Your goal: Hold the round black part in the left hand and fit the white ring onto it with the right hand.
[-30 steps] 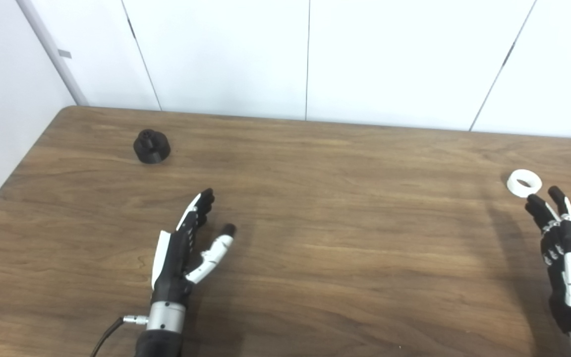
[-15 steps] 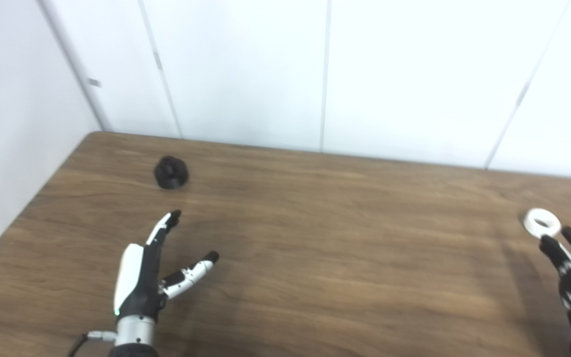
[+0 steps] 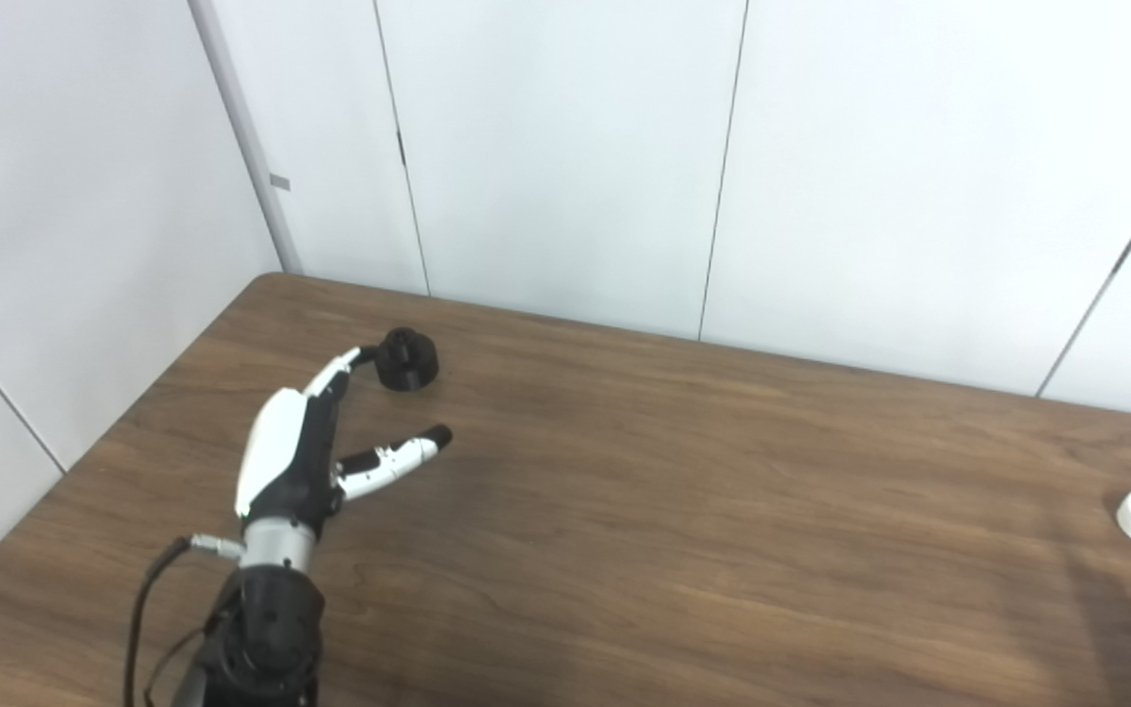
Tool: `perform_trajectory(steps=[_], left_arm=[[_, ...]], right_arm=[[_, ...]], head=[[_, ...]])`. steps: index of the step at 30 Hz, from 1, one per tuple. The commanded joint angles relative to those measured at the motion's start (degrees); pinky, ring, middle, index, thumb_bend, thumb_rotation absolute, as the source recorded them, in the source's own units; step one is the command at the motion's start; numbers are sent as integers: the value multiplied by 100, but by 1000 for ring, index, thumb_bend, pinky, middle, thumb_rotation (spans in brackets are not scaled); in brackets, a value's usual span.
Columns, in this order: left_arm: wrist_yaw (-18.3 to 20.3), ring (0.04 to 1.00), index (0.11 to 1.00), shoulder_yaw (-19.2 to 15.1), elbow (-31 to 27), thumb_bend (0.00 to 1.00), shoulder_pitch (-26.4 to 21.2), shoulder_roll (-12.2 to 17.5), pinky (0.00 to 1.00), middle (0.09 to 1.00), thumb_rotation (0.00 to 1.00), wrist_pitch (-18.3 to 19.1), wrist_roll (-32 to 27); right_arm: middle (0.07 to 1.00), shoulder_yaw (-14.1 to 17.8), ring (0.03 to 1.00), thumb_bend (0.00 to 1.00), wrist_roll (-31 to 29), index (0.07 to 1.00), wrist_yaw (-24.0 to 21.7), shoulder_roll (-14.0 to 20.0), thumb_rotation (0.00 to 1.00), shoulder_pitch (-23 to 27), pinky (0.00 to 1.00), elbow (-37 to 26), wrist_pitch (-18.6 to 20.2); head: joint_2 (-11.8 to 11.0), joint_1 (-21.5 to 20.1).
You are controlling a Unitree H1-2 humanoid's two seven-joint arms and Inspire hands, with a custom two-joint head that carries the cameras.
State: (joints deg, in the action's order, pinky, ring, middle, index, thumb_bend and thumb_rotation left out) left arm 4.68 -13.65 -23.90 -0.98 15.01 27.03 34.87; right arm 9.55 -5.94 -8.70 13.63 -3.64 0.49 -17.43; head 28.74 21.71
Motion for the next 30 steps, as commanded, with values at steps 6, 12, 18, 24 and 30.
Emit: perform_trajectory(steps=[6,12,18,24,30], left_arm=[[-71,976,873,-59,678,886,-624,396,865,940,381,-19,240],[-275,976,863,71,1416,912,-1053,610,897,937,369,-58,252],[-366,949,860,290,1914,911,-1382,849,981,924,378,-71,287],[-355,955,856,510,2322,911,-1658,1078,1000,917,387,-29,349],[-265,961,867,710,2676,899,-1916,1207,1000,924,406,-15,568]], right_arm=[[907,-119,906,521,-13,974,67,-249,1000,-342,1000,374,-11],[906,-120,908,522,-28,973,79,-276,1000,-393,1000,266,74],[907,-137,908,521,-45,974,48,-272,1000,-410,1000,270,27],[902,-142,902,531,-21,969,67,-292,1000,-429,1000,242,26],[940,-194,955,531,-349,987,-127,-274,1000,-446,1000,162,168]], head=[[32,-28],[70,-57],[91,-98],[100,-109],[115,-135]])
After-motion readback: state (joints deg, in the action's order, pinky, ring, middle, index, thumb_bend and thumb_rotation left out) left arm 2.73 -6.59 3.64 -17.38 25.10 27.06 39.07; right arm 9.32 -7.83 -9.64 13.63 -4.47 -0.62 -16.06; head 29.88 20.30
